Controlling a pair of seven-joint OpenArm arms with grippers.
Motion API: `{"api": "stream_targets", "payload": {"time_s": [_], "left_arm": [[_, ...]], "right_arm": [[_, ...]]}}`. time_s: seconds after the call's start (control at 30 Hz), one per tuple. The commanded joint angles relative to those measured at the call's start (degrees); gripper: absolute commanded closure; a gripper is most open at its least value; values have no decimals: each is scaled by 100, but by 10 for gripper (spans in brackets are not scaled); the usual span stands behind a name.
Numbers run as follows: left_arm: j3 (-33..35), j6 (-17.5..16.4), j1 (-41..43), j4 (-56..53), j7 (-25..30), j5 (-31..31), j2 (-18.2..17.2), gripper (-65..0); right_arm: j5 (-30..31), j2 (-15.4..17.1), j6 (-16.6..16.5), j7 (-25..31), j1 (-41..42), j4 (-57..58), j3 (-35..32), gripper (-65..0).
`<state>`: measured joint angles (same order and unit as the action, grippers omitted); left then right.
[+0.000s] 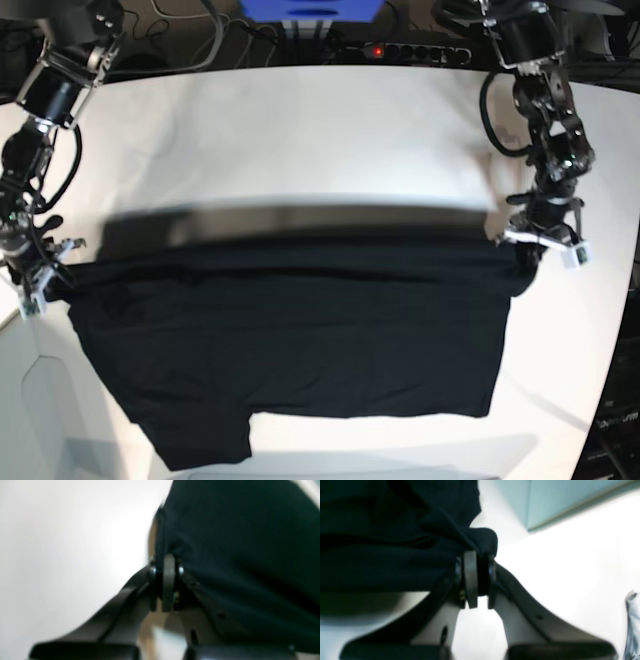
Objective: Fold the T-shirt properly
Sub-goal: 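Pull the held edge back toward the arms, flattening the shirt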
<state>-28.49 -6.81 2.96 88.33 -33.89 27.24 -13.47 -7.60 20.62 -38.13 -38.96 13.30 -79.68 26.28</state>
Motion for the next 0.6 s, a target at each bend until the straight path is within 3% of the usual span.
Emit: {"api": "stream_targets", "payload": {"time_s": [0.0,0.13,0.27,0.57], "left_arm": [[-74,61,-169,103,26,-48,-107,0],[-109,79,-608,112,-361,-56,-125,0],[-118,79,-635,217,-519,-39,-125,0],[-118,52,280,287,-466,-30,-81,0]], "right_arm": [[-1,219,28,59,318,-19,-66,0],[-10,316,20,-179,978,69,-303,0],[-10,333,2,-416,1022,-124,-277,0],[25,245,2,-407,-587,-942,-259,0]]}}
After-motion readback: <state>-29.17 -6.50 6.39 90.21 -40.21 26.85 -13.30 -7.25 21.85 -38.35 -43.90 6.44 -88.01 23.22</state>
